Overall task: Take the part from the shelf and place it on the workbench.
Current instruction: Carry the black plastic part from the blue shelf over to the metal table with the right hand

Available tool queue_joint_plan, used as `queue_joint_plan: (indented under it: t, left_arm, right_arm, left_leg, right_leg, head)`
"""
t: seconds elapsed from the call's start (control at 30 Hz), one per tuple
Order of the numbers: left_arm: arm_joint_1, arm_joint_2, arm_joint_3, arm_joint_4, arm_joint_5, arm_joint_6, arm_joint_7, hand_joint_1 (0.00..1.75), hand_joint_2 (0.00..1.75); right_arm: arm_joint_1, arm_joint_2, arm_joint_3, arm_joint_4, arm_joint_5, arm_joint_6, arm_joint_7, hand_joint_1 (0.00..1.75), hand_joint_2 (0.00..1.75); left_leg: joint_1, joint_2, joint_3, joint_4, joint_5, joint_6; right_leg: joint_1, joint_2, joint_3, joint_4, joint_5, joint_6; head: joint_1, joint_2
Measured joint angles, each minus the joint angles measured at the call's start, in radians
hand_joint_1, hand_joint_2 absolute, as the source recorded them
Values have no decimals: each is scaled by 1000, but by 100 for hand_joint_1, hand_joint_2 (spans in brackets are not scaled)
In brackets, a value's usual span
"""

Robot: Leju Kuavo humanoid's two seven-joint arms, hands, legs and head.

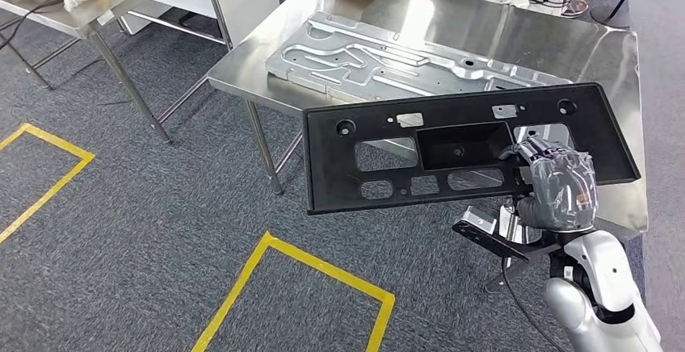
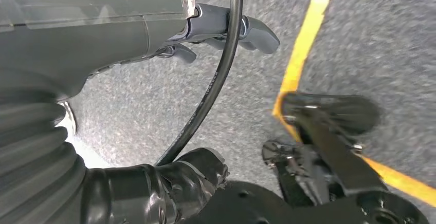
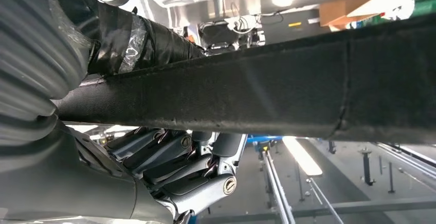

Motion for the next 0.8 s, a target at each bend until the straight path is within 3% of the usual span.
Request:
queue_joint_plan:
  t: [0.07, 0.1, 0.2, 0.27, 0.3, 0.37, 0.4, 0.43, 0.47, 0.53, 0.57, 0.6, 0.63, 0.7, 0.77, 0.8]
  left_arm:
    - [4, 4, -1, 1, 0, 0, 0, 0, 175]
    - [4, 6, -2, 2, 0, 0, 0, 0, 175]
    - [-2, 5, -4, 1, 0, -1, -1, 0, 175]
    - [-3, 5, -6, 1, -3, -1, -2, 0, 175]
    - [-4, 4, -7, 1, -4, -1, -3, 0, 175]
    - [-5, 4, -9, 1, -8, -3, -5, 0, 175]
    - [-5, 4, -11, 1, -10, -4, -5, 0, 175]
    - [-4, 4, -12, 1, -12, -5, -6, 0, 175]
    - [-4, 4, -14, 1, -15, -6, -6, 0, 175]
    - [0, 1, -15, 2, -17, -8, -6, 0, 175]
    - [-1, -1, -16, 3, -18, -9, -7, 0, 175]
    - [-4, -3, -16, 3, -18, -9, -8, 0, 175]
    - [-8, -4, -16, 3, -18, -10, -9, 0, 175]
    - [-12, -5, -16, 2, -18, -10, -11, 0, 175]
    - [-13, -6, -16, 1, -18, -12, -12, 0, 175]
    - [-14, -6, -16, 1, -17, -12, -13, 0, 175]
  right_arm:
    - [-1, 0, -2, 9, 1, 1, 0, 175, 175]
    - [-1, -1, -3, 12, 1, 1, 0, 175, 175]
    - [-7, -4, -10, 15, 2, 0, 1, 175, 175]
    - [-11, -7, -16, 17, 1, -1, 10, 175, 175]
    - [-13, -7, -21, 20, -3, -2, 18, 175, 175]
    - [-14, -8, -36, 28, -16, -3, 32, 175, 175]
    - [-14, -8, -47, 35, -26, -3, 36, 175, 175]
    - [-16, -8, -60, 43, -36, -2, 38, 175, 175]
    - [-18, -8, -74, 53, -46, -1, 39, 175, 175]
    - [-23, -8, -101, 77, -62, 3, 40, 175, 175]
    - [-25, -8, -111, 88, -67, 5, 41, 175, 175]
    - [-25, -8, -118, 97, -70, 7, 41, 175, 175]
    - [-27, -8, -124, 102, -72, 8, 40, 175, 175]
    - [-29, -7, -132, 103, -71, 9, 35, 175, 175]
    - [-28, -7, -135, 104, -70, 8, 32, 175, 175]
    - [-26, -6, -136, 106, -70, 9, 32, 175, 175]
  left_leg:
    - [-9, -5, 4, -82, 134, 14]
    - [-11, -7, 9, -101, 165, 19]
    - [-8, -9, 51, -126, 149, 30]
    - [-5, -10, 89, -143, 134, 38]
    - [-5, -11, 107, -149, 122, 41]
    - [-4, -14, 141, -154, 96, 42]
    - [-4, -16, 161, -155, 81, 41]
    - [-5, -18, 183, -155, 64, 39]
    - [-5, -19, 206, -155, 47, 37]
    - [-4, -21, 243, -157, 14, 30]
    - [-3, -22, 253, -158, 1, 25]
    - [0, -22, 262, -162, -6, 19]
    - [2, -22, 270, -164, -5, 12]
    - [3, -17, 264, -138, 12, 1]
    - [3, -12, 206, -35, 32, -6]
    - [4, -10, 162, 31, 24, -8]
  right_leg:
    - [2, 4, 27, -3, -31, 11]
    - [2, 6, 38, -4, -39, 18]
    - [2, 3, 41, 33, -23, 36]
    - [-1, 0, -13, 124, -21, 46]
    - [-3, -2, -54, 180, -39, 50]
    - [-7, -3, -133, 249, -107, 57]
    - [-9, -5, -160, 252, -133, 59]
    - [-10, -6, -176, 229, -135, 61]
    - [-10, -7, -183, 185, -102, 59]
    - [-4, -9, -191, 84, 50, 48]
    - [3, -10, -191, 49, 113, 39]
    - [10, -11, -189, 30, 152, 30]
    - [15, -12, -182, 22, 152, 21]
    - [13, -10, -149, -4, 142, 7]
    - [6, -9, -108, -32, 133, -5]
    - [4, -11, -90, -41, 125, -8]
  head:
    - [0, 0]
    - [0, 0]
    - [0, 0]
    - [1, 0]
    - [2, 0]
    - [2, 0]
    - [1, 0]
    - [2, 0]
    - [2, 0]
    - [0, 0]
    - [-1, 0]
    - [-2, 0]
    - [-4, 0]
    - [-4, 0]
    - [-6, 0]
    - [-7, 0]
